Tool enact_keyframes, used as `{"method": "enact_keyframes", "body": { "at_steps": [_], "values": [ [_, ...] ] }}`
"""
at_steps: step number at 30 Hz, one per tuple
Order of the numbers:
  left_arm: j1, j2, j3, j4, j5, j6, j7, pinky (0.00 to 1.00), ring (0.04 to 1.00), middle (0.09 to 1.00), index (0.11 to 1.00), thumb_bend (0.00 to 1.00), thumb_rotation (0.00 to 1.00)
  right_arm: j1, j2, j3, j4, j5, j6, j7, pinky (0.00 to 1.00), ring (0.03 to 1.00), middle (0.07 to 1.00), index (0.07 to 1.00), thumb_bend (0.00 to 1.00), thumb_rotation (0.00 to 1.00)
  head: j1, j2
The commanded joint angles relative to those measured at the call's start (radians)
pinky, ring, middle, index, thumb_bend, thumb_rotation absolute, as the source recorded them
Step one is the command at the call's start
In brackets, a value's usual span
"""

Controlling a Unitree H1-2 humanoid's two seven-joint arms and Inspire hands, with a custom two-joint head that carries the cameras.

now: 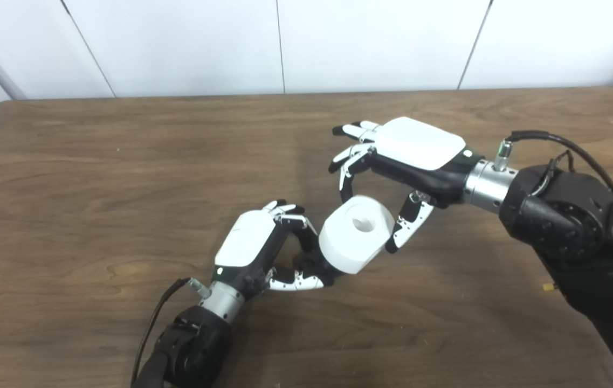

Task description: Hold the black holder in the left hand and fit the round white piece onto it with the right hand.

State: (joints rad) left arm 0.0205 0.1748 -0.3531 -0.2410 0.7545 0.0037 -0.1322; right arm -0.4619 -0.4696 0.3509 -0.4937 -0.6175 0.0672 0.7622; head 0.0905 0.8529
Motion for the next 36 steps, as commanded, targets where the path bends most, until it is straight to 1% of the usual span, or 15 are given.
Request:
{"method": "enact_keyframes", "body": {
  "at_steps": [1, 9, 17, 20, 26, 36],
  "values": [
    [0.000, -0.005, -0.012, -0.022, 0.011, -0.001, -0.007, 0.93, 0.845, 0.671, 0.482, 0.52, 0.05, -0.020, 0.007, -0.007, -0.020, 0.008, -0.026, -0.024, 1.00, 0.977, 0.796, 0.483, 0.52, 0.14, 0.001, 0.002],
    [-0.001, -0.008, -0.017, -0.028, 0.012, 0.017, -0.015, 0.94, 0.851, 0.674, 0.482, 0.52, 0.05, 0.008, 0.030, 0.005, -0.022, -0.003, -0.020, -0.030, 1.00, 0.978, 0.795, 0.482, 0.52, 0.14, 0.013, 0.003],
    [-0.001, -0.008, -0.023, -0.029, 0.012, 0.019, -0.014, 0.94, 0.851, 0.674, 0.482, 0.52, 0.05, 0.017, 0.049, 0.021, -0.012, -0.016, -0.020, -0.037, 1.00, 0.982, 0.800, 0.483, 0.52, 0.14, 0.022, 0.003],
    [-0.001, -0.011, -0.024, -0.030, 0.012, 0.021, -0.014, 0.94, 0.850, 0.672, 0.482, 0.52, 0.05, 0.016, 0.053, 0.030, -0.008, -0.018, -0.030, -0.036, 1.00, 0.981, 0.801, 0.482, 0.52, 0.14, 0.023, 0.004],
    [-0.002, -0.018, -0.030, -0.043, 0.021, 0.041, -0.026, 0.95, 0.854, 0.675, 0.482, 0.52, 0.05, 0.013, 0.044, 0.037, -0.001, -0.007, -0.034, -0.023, 1.00, 0.984, 0.804, 0.482, 0.52, 0.14, 0.027, 0.008],
    [-0.001, -0.020, -0.028, -0.046, 0.016, 0.035, -0.023, 0.94, 0.852, 0.672, 0.482, 0.52, 0.05, 0.021, 0.028, 0.037, -0.003, -0.011, -0.027, -0.010, 1.00, 0.984, 0.803, 0.483, 0.52, 0.14, 0.027, 0.013]
  ]
}}
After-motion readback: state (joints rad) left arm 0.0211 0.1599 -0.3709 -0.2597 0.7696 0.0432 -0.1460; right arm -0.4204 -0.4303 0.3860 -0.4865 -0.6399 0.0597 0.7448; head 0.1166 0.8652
